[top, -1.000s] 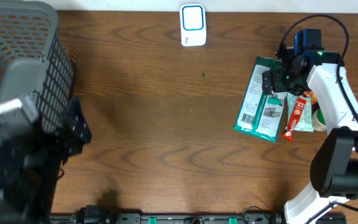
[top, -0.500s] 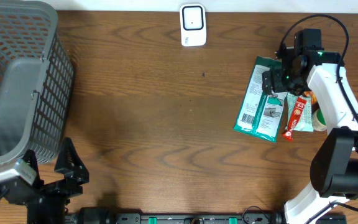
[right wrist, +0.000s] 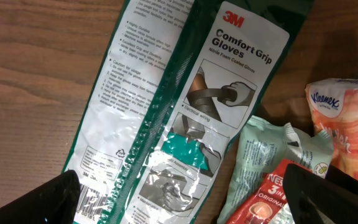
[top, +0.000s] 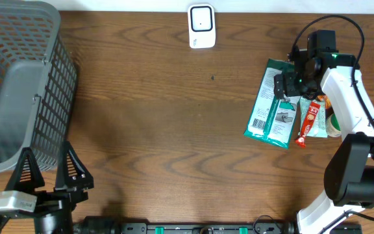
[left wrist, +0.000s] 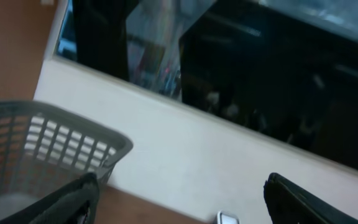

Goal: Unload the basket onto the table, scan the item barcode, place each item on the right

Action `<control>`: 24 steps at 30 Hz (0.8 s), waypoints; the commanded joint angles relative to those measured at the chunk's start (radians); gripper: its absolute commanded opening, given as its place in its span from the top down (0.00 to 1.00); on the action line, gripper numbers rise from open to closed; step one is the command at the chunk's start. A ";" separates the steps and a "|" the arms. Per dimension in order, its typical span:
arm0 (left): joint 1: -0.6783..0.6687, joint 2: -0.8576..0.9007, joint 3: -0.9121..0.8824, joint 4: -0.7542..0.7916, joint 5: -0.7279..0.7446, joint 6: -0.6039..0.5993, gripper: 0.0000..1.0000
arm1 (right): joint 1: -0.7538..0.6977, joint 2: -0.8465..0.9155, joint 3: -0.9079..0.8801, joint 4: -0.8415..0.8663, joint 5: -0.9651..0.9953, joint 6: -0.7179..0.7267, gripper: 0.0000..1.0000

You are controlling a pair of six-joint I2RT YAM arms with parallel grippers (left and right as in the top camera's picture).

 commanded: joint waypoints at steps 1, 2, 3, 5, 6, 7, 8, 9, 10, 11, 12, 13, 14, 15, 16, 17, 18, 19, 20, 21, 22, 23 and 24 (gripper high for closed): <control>-0.005 -0.041 -0.070 0.098 -0.008 0.009 0.15 | 0.002 -0.008 0.008 0.000 -0.005 0.013 0.01; -0.006 -0.040 -0.084 0.130 -0.008 0.010 0.15 | 0.002 -0.008 0.008 0.000 -0.005 0.013 0.01; -0.006 -0.040 -0.098 0.163 -0.008 0.009 0.15 | 0.002 -0.008 0.008 0.000 -0.005 0.013 0.01; -0.006 -0.040 -0.129 0.229 -0.007 0.009 0.15 | 0.002 -0.008 0.008 0.000 -0.005 0.013 0.01; -0.006 -0.040 -0.148 0.266 -0.004 0.009 0.15 | 0.002 -0.008 0.008 0.000 -0.005 0.013 0.01; -0.006 -0.040 -0.160 0.291 -0.004 0.009 0.14 | 0.002 -0.008 0.008 0.000 -0.005 0.013 0.01; -0.006 -0.040 -0.179 0.328 -0.004 0.009 0.15 | 0.003 -0.008 0.008 0.000 -0.005 0.013 0.01; -0.006 -0.040 -0.200 0.367 -0.004 0.009 0.15 | 0.003 -0.008 0.008 0.000 -0.005 0.013 0.01; -0.006 -0.040 -0.224 0.409 -0.004 0.009 0.15 | 0.002 -0.008 0.008 0.000 -0.005 0.013 0.01; -0.006 -0.040 -0.244 0.440 -0.004 0.009 0.15 | 0.003 -0.008 0.008 0.000 -0.005 0.013 0.01; -0.006 -0.040 -0.266 0.474 -0.004 0.009 0.15 | 0.002 -0.008 0.008 0.000 -0.005 0.013 0.01; -0.006 -0.040 -0.295 0.517 0.003 0.009 0.15 | 0.002 -0.008 0.008 0.000 -0.005 0.013 0.01; -0.006 -0.040 -0.315 0.542 0.008 0.009 0.15 | 0.002 -0.008 0.008 0.000 -0.005 0.013 0.01; -0.006 -0.040 -0.340 0.571 0.016 0.009 0.15 | 0.002 -0.008 0.008 0.000 -0.005 0.013 0.01; -0.006 -0.040 -0.361 0.593 0.021 0.009 0.15 | 0.002 -0.008 0.008 0.000 -0.005 0.013 0.01; -0.006 -0.040 -0.386 0.616 0.022 0.009 0.15 | 0.002 -0.008 0.008 0.000 -0.005 0.013 0.01; -0.006 -0.040 -0.409 0.636 0.022 0.009 0.15 | 0.002 -0.008 0.008 0.000 -0.005 0.013 0.01; -0.006 -0.040 -0.429 0.647 0.022 0.009 0.14 | 0.002 -0.008 0.008 0.000 -0.005 0.013 0.01; -0.006 -0.040 -0.450 0.653 0.022 0.009 0.15 | 0.002 -0.008 0.008 0.000 -0.005 0.013 0.01; -0.006 -0.040 -0.464 0.655 0.022 0.009 0.14 | 0.002 -0.008 0.008 0.000 -0.005 0.013 0.01; -0.006 -0.040 -0.481 0.657 0.021 0.009 0.15 | 0.002 -0.008 0.008 0.000 -0.005 0.013 0.01; -0.006 -0.041 -0.492 0.657 0.021 0.009 0.15 | 0.002 -0.008 0.008 0.000 -0.005 0.013 0.01; -0.006 -0.041 -0.504 0.656 0.021 0.009 0.15 | 0.002 -0.008 0.008 0.000 -0.005 0.013 0.01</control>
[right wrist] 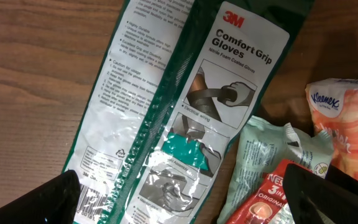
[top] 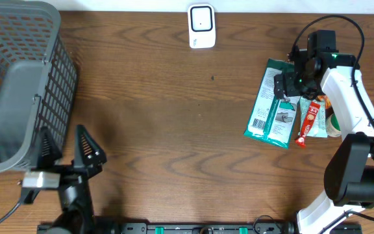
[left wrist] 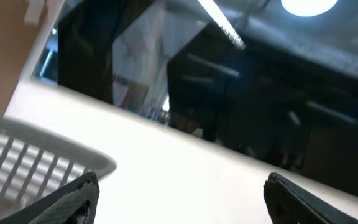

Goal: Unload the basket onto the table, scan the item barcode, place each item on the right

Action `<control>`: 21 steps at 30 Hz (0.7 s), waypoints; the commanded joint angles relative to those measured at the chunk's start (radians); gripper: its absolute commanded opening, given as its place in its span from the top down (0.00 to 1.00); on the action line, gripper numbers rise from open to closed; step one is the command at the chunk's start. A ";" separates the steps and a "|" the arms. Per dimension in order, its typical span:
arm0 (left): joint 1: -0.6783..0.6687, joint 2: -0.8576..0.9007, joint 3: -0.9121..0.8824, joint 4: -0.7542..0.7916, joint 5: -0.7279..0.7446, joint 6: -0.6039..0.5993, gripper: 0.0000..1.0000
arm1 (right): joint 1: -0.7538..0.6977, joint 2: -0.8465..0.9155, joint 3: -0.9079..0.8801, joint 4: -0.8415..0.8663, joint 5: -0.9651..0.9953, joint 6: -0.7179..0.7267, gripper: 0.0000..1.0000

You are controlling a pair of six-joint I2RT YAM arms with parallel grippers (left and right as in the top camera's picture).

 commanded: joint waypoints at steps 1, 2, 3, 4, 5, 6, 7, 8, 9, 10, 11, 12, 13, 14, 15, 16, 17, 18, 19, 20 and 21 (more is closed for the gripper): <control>-0.004 -0.009 -0.041 0.013 0.013 0.010 0.15 | 0.002 -0.008 0.008 0.000 -0.005 0.013 0.01; -0.004 -0.009 -0.054 0.013 0.013 0.010 0.15 | 0.002 -0.008 0.008 0.000 -0.005 0.013 0.01; -0.004 -0.009 -0.065 0.013 0.012 0.010 0.15 | 0.002 -0.008 0.008 0.000 -0.005 0.013 0.01; -0.004 -0.009 -0.084 0.013 0.009 0.010 0.14 | 0.002 -0.008 0.008 0.000 -0.005 0.013 0.01; -0.004 -0.009 -0.095 0.013 0.009 0.010 0.15 | 0.002 -0.008 0.008 0.000 -0.005 0.013 0.01; -0.004 -0.009 -0.107 0.013 0.009 0.010 0.15 | 0.002 -0.008 0.008 0.000 -0.005 0.013 0.01; -0.004 -0.009 -0.121 0.013 0.009 0.010 0.15 | 0.002 -0.008 0.008 0.000 -0.005 0.013 0.01; -0.004 -0.009 -0.133 0.013 0.009 0.010 0.15 | 0.002 -0.008 0.008 0.000 -0.005 0.013 0.01; -0.004 -0.009 -0.152 0.013 0.009 0.010 0.15 | 0.002 -0.008 0.008 0.000 -0.005 0.013 0.01; -0.004 -0.009 -0.163 0.012 0.009 0.010 0.15 | 0.002 -0.008 0.008 0.000 -0.005 0.013 0.01; -0.004 -0.009 -0.173 0.012 0.009 0.010 0.15 | 0.003 -0.008 0.008 0.000 -0.005 0.013 0.01; -0.004 -0.009 -0.184 0.012 0.009 0.010 0.15 | 0.002 -0.008 0.008 0.000 -0.005 0.013 0.01; -0.004 -0.009 -0.193 0.011 0.009 0.011 0.15 | 0.002 -0.008 0.008 0.000 -0.005 0.013 0.01; -0.004 -0.009 -0.206 0.010 0.009 0.011 0.15 | 0.002 -0.008 0.008 0.000 -0.005 0.013 0.01; -0.004 -0.009 -0.218 0.008 0.009 0.014 0.15 | 0.002 -0.008 0.008 0.000 -0.005 0.013 0.01; -0.004 -0.009 -0.219 -0.020 0.009 0.014 0.15 | 0.002 -0.008 0.008 0.000 -0.005 0.013 0.01; -0.003 -0.009 -0.219 -0.066 0.009 0.022 0.14 | 0.002 -0.008 0.008 0.000 -0.005 0.013 0.01; -0.003 -0.009 -0.219 -0.092 0.009 0.026 0.15 | 0.002 -0.008 0.008 0.000 -0.005 0.013 0.01; -0.003 -0.009 -0.219 -0.120 0.009 0.029 0.15 | 0.002 -0.008 0.008 0.000 -0.005 0.013 0.01; -0.003 -0.009 -0.219 -0.144 0.009 0.033 0.15 | 0.002 -0.008 0.008 0.000 -0.005 0.013 0.01; -0.003 -0.009 -0.219 -0.165 0.009 0.037 0.15 | 0.002 -0.008 0.008 0.000 -0.005 0.013 0.01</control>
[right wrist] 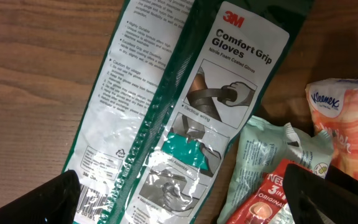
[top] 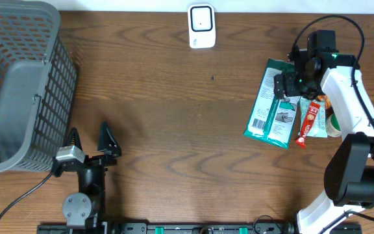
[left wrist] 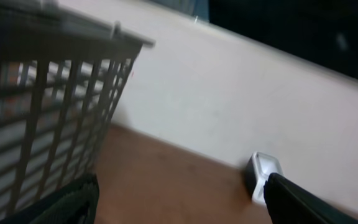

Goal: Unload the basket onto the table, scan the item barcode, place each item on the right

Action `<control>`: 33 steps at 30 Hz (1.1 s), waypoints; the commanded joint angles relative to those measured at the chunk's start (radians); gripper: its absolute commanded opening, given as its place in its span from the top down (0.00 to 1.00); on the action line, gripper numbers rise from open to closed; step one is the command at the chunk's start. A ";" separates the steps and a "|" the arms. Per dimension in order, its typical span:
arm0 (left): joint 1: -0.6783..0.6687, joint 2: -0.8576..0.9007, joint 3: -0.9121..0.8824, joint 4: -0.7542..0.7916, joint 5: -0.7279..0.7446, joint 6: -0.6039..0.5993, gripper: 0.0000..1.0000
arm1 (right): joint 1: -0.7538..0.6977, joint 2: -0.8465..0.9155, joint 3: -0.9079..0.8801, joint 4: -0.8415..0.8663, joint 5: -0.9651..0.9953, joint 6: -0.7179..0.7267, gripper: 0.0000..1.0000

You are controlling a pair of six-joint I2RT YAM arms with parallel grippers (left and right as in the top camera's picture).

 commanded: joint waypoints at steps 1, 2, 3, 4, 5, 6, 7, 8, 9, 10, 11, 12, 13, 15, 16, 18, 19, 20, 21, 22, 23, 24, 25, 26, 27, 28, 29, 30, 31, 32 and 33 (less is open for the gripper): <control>-0.003 -0.009 -0.003 -0.059 0.010 0.045 0.15 | 0.002 -0.008 0.008 0.000 -0.005 0.013 0.01; -0.003 -0.009 -0.003 -0.085 0.010 0.061 0.15 | 0.003 -0.008 0.008 0.000 -0.005 0.013 0.01; -0.003 -0.009 -0.003 -0.114 0.010 0.073 0.15 | 0.003 -0.008 0.008 0.000 -0.005 0.013 0.01; -0.003 -0.009 -0.003 -0.139 0.010 0.084 0.15 | 0.003 -0.008 0.008 0.000 -0.005 0.013 0.01; -0.003 -0.009 -0.003 -0.171 0.010 0.103 0.15 | 0.003 -0.008 0.008 0.000 -0.005 0.013 0.01; -0.003 -0.009 -0.003 -0.194 0.010 0.116 0.15 | 0.003 -0.008 0.008 0.000 -0.005 0.013 0.01; -0.003 -0.009 -0.003 -0.217 0.010 0.127 0.14 | 0.003 -0.008 0.008 0.000 -0.005 0.013 0.01; -0.003 -0.009 -0.003 -0.241 0.010 0.140 0.14 | 0.003 -0.008 0.008 0.000 -0.005 0.013 0.01; -0.003 -0.009 -0.003 -0.262 0.010 0.151 0.15 | 0.003 -0.008 0.008 0.000 -0.005 0.013 0.01; -0.003 -0.009 -0.003 -0.287 0.009 0.158 0.15 | 0.003 -0.008 0.008 0.000 -0.005 0.013 0.01; -0.003 -0.009 -0.003 -0.307 0.009 0.162 0.15 | 0.003 -0.008 0.008 0.000 -0.005 0.013 0.01; -0.003 -0.009 -0.003 -0.315 0.010 0.182 0.15 | 0.003 -0.008 0.008 0.000 -0.005 0.013 0.01; -0.003 -0.009 -0.003 -0.313 0.010 0.199 0.15 | 0.003 -0.008 0.008 0.000 -0.005 0.013 0.01; -0.003 -0.009 -0.003 -0.313 0.010 0.219 0.15 | 0.003 -0.008 0.008 0.000 -0.005 0.013 0.01; -0.003 -0.009 -0.003 -0.313 0.010 0.231 0.15 | 0.003 -0.008 0.008 0.000 -0.005 0.013 0.01; -0.003 -0.009 -0.003 -0.313 0.010 0.244 0.15 | 0.003 -0.008 0.008 0.000 -0.005 0.013 0.01; -0.003 -0.009 -0.003 -0.313 0.010 0.246 0.15 | 0.003 -0.008 0.008 0.000 -0.005 0.013 0.01; -0.003 -0.009 -0.003 -0.313 0.010 0.248 0.14 | 0.003 -0.008 0.008 0.000 -0.005 0.013 0.01; -0.003 -0.009 -0.003 -0.313 0.011 0.248 0.15 | 0.003 -0.008 0.008 0.000 -0.005 0.013 0.01; -0.003 -0.009 -0.003 -0.313 0.014 0.247 0.15 | 0.003 -0.008 0.008 0.000 -0.005 0.013 0.01; -0.003 -0.009 -0.003 -0.313 0.013 0.247 0.15 | 0.003 -0.008 0.008 0.000 -0.005 0.013 0.01; -0.002 -0.008 -0.003 -0.313 0.013 0.247 0.15 | 0.003 -0.008 0.008 0.000 -0.005 0.013 0.01; -0.002 -0.008 -0.003 -0.313 0.013 0.247 0.15 | 0.003 -0.008 0.008 0.000 -0.005 0.013 0.01; -0.002 -0.007 -0.003 -0.313 0.013 0.247 0.15 | 0.003 -0.008 0.008 0.000 -0.005 0.013 0.01; -0.002 -0.007 -0.003 -0.313 0.013 0.247 0.15 | 0.003 -0.008 0.008 0.000 -0.005 0.013 0.01; -0.002 -0.006 -0.003 -0.313 0.013 0.247 0.15 | 0.003 -0.008 0.008 0.000 -0.005 0.013 0.01; -0.002 -0.006 -0.003 -0.313 0.013 0.247 0.15 | 0.003 -0.008 0.008 0.000 -0.005 0.013 0.01; -0.002 -0.006 -0.003 -0.313 0.013 0.247 0.14 | 0.003 -0.008 0.008 0.000 -0.005 0.013 0.01; -0.002 -0.006 -0.003 -0.313 0.013 0.247 0.15 | 0.003 -0.008 0.008 0.000 -0.005 0.013 0.01; -0.002 -0.006 -0.003 -0.313 0.013 0.247 0.15 | 0.003 -0.008 0.008 0.000 -0.005 0.013 0.01; -0.002 -0.006 -0.003 -0.313 0.013 0.247 0.15 | 0.003 -0.008 0.008 0.000 -0.005 0.013 0.01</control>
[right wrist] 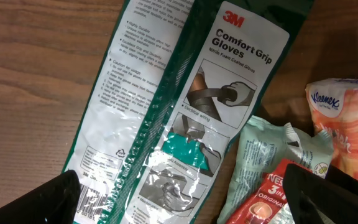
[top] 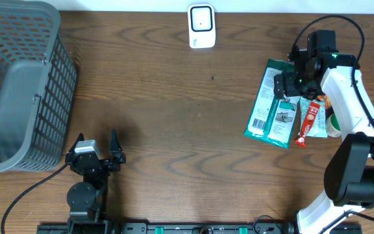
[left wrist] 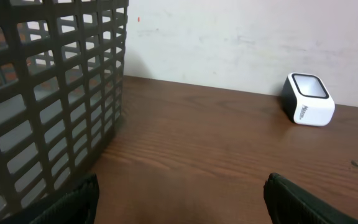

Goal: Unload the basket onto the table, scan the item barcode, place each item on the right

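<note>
The white barcode scanner point(top: 201, 26) stands at the table's far edge, also visible in the left wrist view as the scanner point(left wrist: 308, 99). A 3M gloves pack point(right wrist: 185, 106) lies flat at the right, its barcode point(right wrist: 92, 200) near the lower end; from overhead the gloves pack point(top: 265, 97) sits beside other packets. My right gripper point(right wrist: 185, 202) hovers open over that pack, with nothing between its fingers point(right wrist: 48, 199). Overhead shows the right gripper point(top: 286, 86) there. My left gripper point(top: 96, 144) is open and empty, low over the front left of the table.
A grey mesh basket point(top: 18, 84) fills the left side, close to the left gripper; its wall point(left wrist: 42, 93) looms in the left wrist view. Beside the gloves lie a pale green packet point(right wrist: 272, 155), a red Nescafe sachet point(right wrist: 272, 193) and a Kleenex pack point(right wrist: 347, 124).
My left gripper has shifted slightly right and away from the front edge, and its camera now looks level across the table at the scanner. The right arm and the packets are unchanged.
My left gripper stood open at the front left corner by the basket, pointing up at the wall. Then it was further right, aimed higher still. Later it was tilted down toward basket and scanner, and now sits level. The right gripper stayed open over the gloves pack throughout.
</note>
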Action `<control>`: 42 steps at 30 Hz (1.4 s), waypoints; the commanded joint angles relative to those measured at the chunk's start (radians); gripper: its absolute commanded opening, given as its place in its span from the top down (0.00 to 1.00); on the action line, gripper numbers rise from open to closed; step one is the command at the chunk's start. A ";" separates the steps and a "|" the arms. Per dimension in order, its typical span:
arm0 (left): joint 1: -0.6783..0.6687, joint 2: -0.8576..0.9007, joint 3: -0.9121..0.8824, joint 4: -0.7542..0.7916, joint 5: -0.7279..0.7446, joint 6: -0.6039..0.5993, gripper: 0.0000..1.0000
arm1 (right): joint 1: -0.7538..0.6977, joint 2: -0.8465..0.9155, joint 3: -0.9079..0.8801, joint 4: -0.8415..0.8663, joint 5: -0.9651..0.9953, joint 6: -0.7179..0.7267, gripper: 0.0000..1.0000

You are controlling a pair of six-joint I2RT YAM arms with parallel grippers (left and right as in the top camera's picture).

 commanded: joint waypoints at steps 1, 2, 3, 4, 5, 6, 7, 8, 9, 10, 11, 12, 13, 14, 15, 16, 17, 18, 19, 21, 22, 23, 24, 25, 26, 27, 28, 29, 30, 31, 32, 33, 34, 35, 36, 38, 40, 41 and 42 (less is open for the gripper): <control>-0.002 -0.006 -0.010 -0.051 -0.010 0.015 0.15 | 0.003 -0.008 0.008 0.000 -0.005 0.013 0.01; -0.002 -0.006 -0.010 -0.051 -0.010 0.015 0.15 | 0.003 -0.008 0.008 0.001 -0.005 0.013 0.01; -0.002 -0.006 -0.010 -0.051 -0.010 0.014 0.15 | 0.003 -0.008 0.008 0.000 -0.005 0.013 0.01; -0.002 -0.006 -0.010 -0.051 -0.010 0.014 0.15 | 0.003 -0.008 0.008 0.001 -0.005 0.013 0.01; -0.002 -0.006 -0.010 -0.051 -0.010 0.015 0.14 | 0.003 -0.008 0.008 0.000 -0.005 0.013 0.01; -0.002 -0.006 -0.010 -0.051 -0.010 0.015 0.15 | 0.003 -0.008 0.008 0.000 -0.005 0.013 0.01; -0.002 -0.006 -0.010 -0.051 -0.010 0.015 0.15 | 0.003 -0.008 0.008 0.000 -0.005 0.013 0.01; -0.002 -0.006 -0.010 -0.051 -0.010 0.015 0.14 | 0.003 -0.008 0.008 0.000 -0.005 0.013 0.01; -0.002 -0.006 -0.010 -0.051 -0.010 0.015 0.15 | 0.003 -0.008 0.008 0.000 -0.005 0.013 0.01; -0.002 -0.006 -0.010 -0.051 -0.010 0.014 0.15 | 0.003 -0.008 0.008 0.000 -0.005 0.013 0.01; -0.002 -0.006 -0.010 -0.051 -0.010 0.014 0.15 | 0.003 -0.008 0.008 0.000 -0.005 0.013 0.01; -0.002 -0.006 -0.010 -0.051 -0.010 0.015 0.15 | 0.003 -0.008 0.008 0.000 -0.005 0.013 0.01; -0.002 -0.006 -0.010 -0.051 -0.010 0.014 0.15 | 0.003 -0.008 0.008 0.000 -0.005 0.013 0.01; -0.002 -0.006 -0.010 -0.051 -0.010 0.015 0.15 | 0.003 -0.008 0.008 0.000 -0.005 0.013 0.01; -0.002 -0.006 -0.010 -0.051 -0.010 0.015 0.15 | 0.003 -0.008 0.008 0.000 -0.005 0.013 0.01; -0.002 -0.006 -0.010 -0.051 -0.010 0.015 0.15 | 0.003 -0.008 0.008 0.000 -0.005 0.013 0.01; -0.002 -0.006 -0.010 -0.051 -0.010 0.014 0.15 | 0.003 -0.008 0.008 0.000 -0.005 0.013 0.01; -0.002 -0.006 -0.010 -0.051 -0.010 0.014 0.15 | 0.003 -0.008 0.008 0.000 -0.005 0.013 0.01; -0.002 -0.006 -0.010 -0.051 -0.010 0.015 0.15 | 0.003 -0.008 0.008 0.001 -0.005 0.013 0.01; -0.002 -0.006 -0.010 -0.051 -0.010 0.014 0.15 | 0.003 -0.008 0.008 0.000 -0.005 0.013 0.01; -0.002 -0.006 -0.010 -0.051 -0.010 0.014 0.15 | 0.003 -0.008 0.008 0.000 -0.005 0.013 0.01; -0.002 -0.006 -0.010 -0.051 -0.010 0.015 0.14 | 0.003 -0.008 0.008 0.000 -0.005 0.013 0.01; -0.002 -0.006 -0.010 -0.051 -0.010 0.015 0.15 | 0.003 -0.008 0.008 0.000 -0.005 0.013 0.01; -0.002 -0.006 -0.010 -0.051 -0.010 0.014 0.14 | 0.003 -0.008 0.008 0.000 -0.005 0.013 0.01; -0.002 -0.006 -0.010 -0.051 -0.010 0.015 0.14 | 0.003 -0.008 0.008 0.000 -0.005 0.013 0.01; -0.002 -0.006 -0.010 -0.051 -0.010 0.015 0.14 | 0.003 -0.008 0.008 0.000 -0.005 0.013 0.01; -0.002 -0.006 -0.010 -0.051 -0.010 0.015 0.15 | 0.003 -0.008 0.008 0.000 -0.005 0.013 0.01; -0.002 -0.006 -0.010 -0.051 -0.010 0.014 0.15 | 0.003 -0.008 0.008 0.000 -0.005 0.013 0.01; -0.002 -0.006 -0.010 -0.051 -0.010 0.015 0.15 | 0.003 -0.008 0.008 0.001 -0.005 0.013 0.01; -0.002 -0.006 -0.010 -0.051 -0.010 0.015 0.14 | 0.003 -0.008 0.008 0.000 -0.004 0.013 0.01; -0.002 -0.006 -0.010 -0.051 -0.010 0.015 0.14 | 0.003 -0.008 0.008 0.000 -0.005 0.013 0.01; -0.002 -0.006 -0.010 -0.051 -0.010 0.015 0.14 | 0.003 -0.010 0.008 0.001 -0.005 0.013 0.01; -0.002 -0.006 -0.010 -0.051 -0.010 0.015 0.15 | 0.003 -0.019 0.008 0.000 -0.005 0.013 0.01; -0.002 -0.006 -0.010 -0.051 -0.010 0.015 0.14 | 0.003 -0.027 0.008 0.000 -0.005 0.013 0.01; -0.002 -0.006 -0.010 -0.051 -0.010 0.015 0.14 | 0.003 -0.039 0.008 0.000 -0.005 0.013 0.01; -0.002 -0.006 -0.010 -0.051 -0.010 0.015 0.15 | 0.003 -0.077 0.008 0.000 -0.005 0.013 0.01; -0.002 -0.006 -0.010 -0.051 -0.010 0.014 0.15 | 0.007 -0.127 0.008 0.000 -0.005 0.013 0.01; -0.002 -0.006 -0.010 -0.051 -0.010 0.015 0.15 | 0.011 -0.155 0.008 0.000 -0.005 0.013 0.01; -0.002 -0.006 -0.010 -0.051 -0.010 0.014 0.15 | 0.016 -0.199 0.008 0.000 -0.005 0.013 0.01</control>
